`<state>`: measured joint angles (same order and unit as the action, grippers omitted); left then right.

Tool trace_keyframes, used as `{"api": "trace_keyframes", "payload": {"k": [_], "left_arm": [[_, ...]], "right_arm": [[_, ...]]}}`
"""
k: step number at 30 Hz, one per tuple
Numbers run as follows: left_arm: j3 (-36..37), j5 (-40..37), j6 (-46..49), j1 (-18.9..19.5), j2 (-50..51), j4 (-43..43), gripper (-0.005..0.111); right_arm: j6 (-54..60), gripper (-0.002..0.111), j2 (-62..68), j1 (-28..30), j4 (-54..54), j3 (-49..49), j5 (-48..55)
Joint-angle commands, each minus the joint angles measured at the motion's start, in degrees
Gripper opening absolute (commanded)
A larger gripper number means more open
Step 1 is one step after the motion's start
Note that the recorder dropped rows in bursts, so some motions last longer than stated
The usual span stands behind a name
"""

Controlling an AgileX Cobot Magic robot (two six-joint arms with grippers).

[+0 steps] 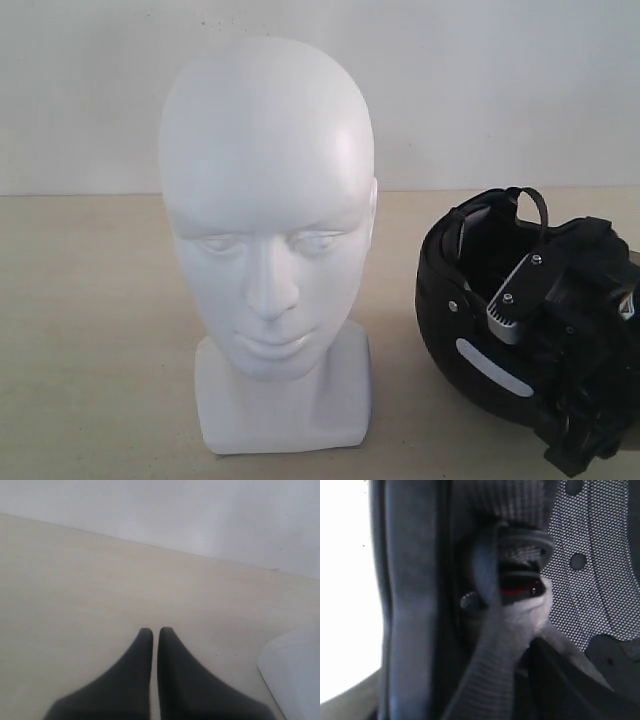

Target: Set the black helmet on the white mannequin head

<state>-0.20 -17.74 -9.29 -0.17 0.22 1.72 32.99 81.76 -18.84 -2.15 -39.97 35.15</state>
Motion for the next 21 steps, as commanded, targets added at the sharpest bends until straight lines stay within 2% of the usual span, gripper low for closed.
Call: {"api": "trace_keyframes", "payload": {"k": [1, 3, 5, 9, 17, 21], "left_arm": [[0.2, 0.2, 0.36, 0.13, -0.22, 0.36, 0.004], [0.2, 0.2, 0.36, 0.13, -0.22, 0.36, 0.004], [0.2, 0.2, 0.36, 0.13, -0.22, 0.36, 0.004], [0.2, 0.2, 0.36, 0.13, -0.22, 0.36, 0.004], [0.2, 0.2, 0.36, 0.13, -0.22, 0.36, 0.004], [0.2, 0.2, 0.36, 0.13, -0.22, 0.36, 0.004]], "right_arm": [[0.56, 0.057, 1.46, -0.09, 0.33, 0.1, -0.93], [0.56, 0.055, 2.05, -0.09, 0.33, 0.1, -1.11], [0.39, 0.046, 2.28, -0.09, 0.33, 0.1, -1.22], [0.33, 0.002, 2.38, -0.09, 0.21, 0.1, -0.65], [-5.22, 0.0, 2.28, -0.09, -0.8, 0.1, -0.39], [-8.08, 0.0, 1.59, -0.09, -6.44, -0.16, 0.4]]}}
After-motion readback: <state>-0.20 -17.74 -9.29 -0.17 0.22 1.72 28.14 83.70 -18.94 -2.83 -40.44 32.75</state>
